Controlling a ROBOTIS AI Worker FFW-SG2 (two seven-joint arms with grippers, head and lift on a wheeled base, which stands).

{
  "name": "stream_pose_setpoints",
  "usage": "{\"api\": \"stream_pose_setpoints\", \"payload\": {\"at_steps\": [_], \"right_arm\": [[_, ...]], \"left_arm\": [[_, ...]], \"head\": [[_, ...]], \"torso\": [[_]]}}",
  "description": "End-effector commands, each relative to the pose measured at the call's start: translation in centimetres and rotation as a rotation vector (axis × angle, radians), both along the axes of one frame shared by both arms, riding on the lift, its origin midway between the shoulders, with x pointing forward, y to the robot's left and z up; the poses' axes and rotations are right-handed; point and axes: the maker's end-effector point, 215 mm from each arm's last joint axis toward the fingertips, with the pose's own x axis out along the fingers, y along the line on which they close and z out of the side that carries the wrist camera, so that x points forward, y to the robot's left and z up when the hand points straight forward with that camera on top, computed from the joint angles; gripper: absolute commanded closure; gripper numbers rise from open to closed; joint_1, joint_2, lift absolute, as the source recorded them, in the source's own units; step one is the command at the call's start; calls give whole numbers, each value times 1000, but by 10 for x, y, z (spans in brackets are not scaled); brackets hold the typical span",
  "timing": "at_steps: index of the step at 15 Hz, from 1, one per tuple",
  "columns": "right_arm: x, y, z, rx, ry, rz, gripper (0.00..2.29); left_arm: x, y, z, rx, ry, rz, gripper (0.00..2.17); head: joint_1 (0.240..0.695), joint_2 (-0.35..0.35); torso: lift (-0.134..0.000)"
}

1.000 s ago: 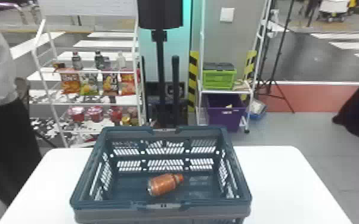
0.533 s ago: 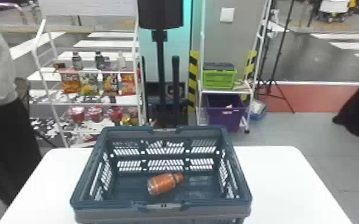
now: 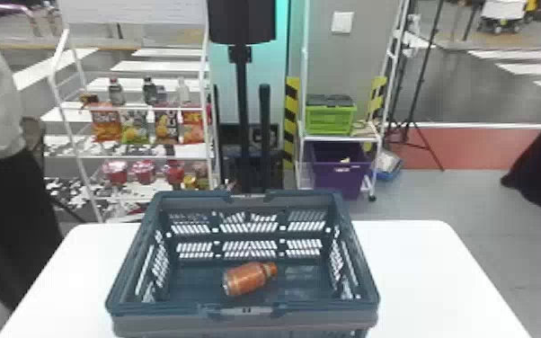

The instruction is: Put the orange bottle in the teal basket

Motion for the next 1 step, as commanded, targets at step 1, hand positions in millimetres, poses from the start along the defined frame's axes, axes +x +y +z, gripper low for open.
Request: {"api": "stream_pose_setpoints", "payload": {"at_steps": [1], "right_arm": [[-1,0,-1,1,1,-2,127]], "left_arm": [[0,1,3,-7,-7,4,124]], "head": [[499,0]], "torso": [[0]]}}
